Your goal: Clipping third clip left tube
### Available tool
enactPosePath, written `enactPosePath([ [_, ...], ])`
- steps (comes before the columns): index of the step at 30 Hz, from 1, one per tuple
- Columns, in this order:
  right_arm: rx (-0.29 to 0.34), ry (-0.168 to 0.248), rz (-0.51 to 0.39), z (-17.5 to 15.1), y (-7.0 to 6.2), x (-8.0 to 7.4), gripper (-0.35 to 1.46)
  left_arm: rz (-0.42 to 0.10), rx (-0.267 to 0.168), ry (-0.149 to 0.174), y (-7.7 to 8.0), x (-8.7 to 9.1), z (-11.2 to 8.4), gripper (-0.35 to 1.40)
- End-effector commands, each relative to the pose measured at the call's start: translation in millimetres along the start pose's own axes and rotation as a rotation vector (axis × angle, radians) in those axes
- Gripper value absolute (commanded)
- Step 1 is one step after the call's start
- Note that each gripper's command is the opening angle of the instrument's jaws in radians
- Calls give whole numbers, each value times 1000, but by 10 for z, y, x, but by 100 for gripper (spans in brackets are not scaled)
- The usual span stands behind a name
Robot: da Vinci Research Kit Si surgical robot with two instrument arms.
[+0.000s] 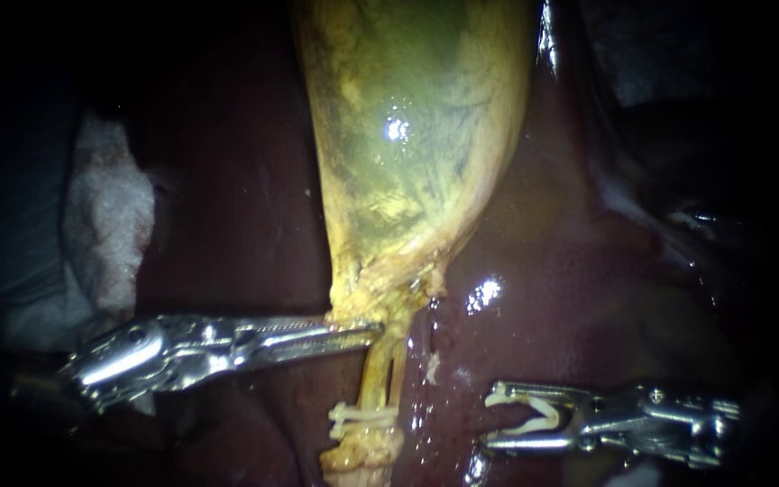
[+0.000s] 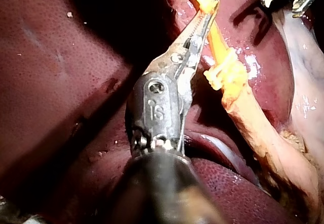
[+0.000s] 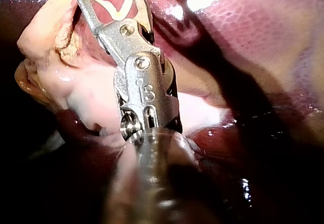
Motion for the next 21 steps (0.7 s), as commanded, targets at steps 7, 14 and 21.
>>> enactPosePath([
  [7,-1,0,1,2,1,0,52,1,-3,0,0,0,-2,-35],
  [14,6,9,5,23,-1,8,54,-9,-18,-5,-6,7,-30,-35],
  [21,11,22,9,49,-4,18,54,-80,8,-8,-17,22,-64,-35],
])
